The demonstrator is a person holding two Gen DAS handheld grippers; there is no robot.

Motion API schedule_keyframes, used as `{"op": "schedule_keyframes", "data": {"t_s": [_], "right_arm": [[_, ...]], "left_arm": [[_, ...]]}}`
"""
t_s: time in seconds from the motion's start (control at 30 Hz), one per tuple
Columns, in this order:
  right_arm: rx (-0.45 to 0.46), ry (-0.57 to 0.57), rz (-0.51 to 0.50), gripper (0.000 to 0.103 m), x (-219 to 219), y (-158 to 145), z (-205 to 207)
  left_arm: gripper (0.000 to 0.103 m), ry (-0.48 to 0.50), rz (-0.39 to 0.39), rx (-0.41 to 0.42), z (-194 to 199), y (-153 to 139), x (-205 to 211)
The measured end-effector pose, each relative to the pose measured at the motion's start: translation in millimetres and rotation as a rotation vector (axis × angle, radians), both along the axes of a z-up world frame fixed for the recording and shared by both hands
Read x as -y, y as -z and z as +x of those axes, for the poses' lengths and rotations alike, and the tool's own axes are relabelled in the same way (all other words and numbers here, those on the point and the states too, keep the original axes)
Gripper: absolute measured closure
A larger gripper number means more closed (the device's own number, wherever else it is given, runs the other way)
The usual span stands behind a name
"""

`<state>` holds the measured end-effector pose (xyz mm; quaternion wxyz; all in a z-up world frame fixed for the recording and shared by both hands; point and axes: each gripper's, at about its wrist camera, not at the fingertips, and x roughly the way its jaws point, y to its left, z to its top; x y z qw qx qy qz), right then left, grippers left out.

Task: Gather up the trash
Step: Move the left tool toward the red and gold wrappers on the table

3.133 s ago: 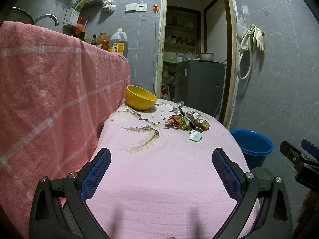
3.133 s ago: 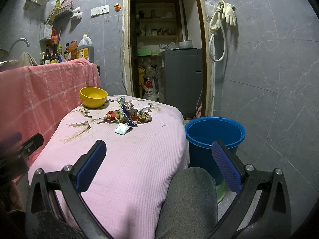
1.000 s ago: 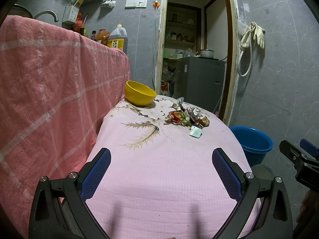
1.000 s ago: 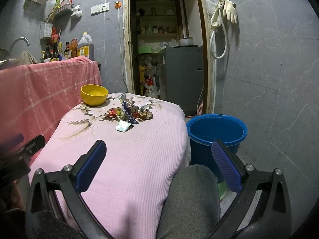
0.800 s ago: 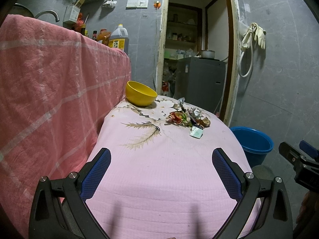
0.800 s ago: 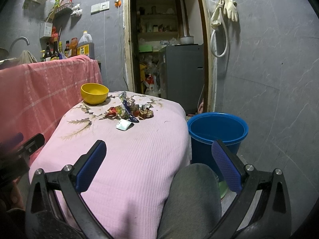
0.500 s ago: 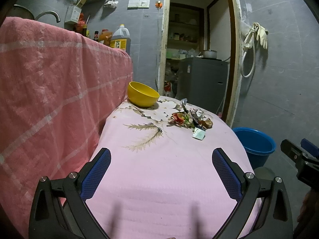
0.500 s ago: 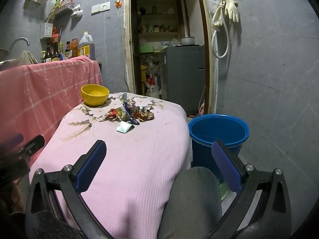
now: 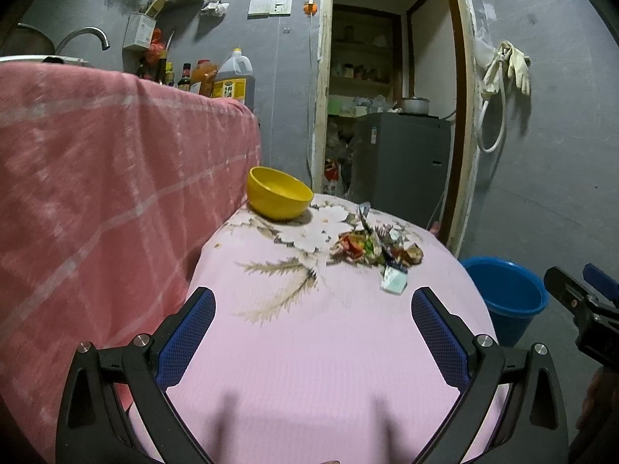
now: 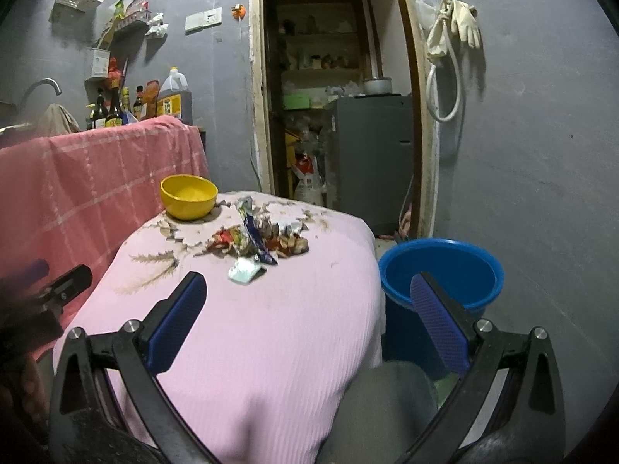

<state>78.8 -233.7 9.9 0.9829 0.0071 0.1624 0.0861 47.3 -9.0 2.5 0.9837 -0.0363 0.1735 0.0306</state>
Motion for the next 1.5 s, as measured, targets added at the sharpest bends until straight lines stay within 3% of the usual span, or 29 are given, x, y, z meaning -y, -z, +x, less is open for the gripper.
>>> {"op": "schedule_keyframes", "data": {"t_s": [0.43, 0.8, 1.03, 1.27, 1.5], "right_arm": [[0.087, -0.02, -0.017, 0.0, -1, -24, 52], [0.124, -0.031, -0.021, 0.0, -11, -30, 100], [0.096, -0.042, -0.014, 0.0, -16, -25, 143], [-0.046, -0.079, 0.034, 0.0, -17, -6, 196], [-0.192, -0.081, -0.033, 0.0, -27, 20, 234]], "left_arm": [[0.003, 0.017, 0.037, 0.066, 59, -23, 2], [0.003, 0.021, 0.058, 0.066, 110, -30, -2], [0.003, 0.021, 0.04, -0.027, 158, -16, -8], [0.004, 0.039, 0.01, -0.174, 206, 7, -16], [0.004, 0.065, -0.049, -0.287, 239, 24, -26]]}}
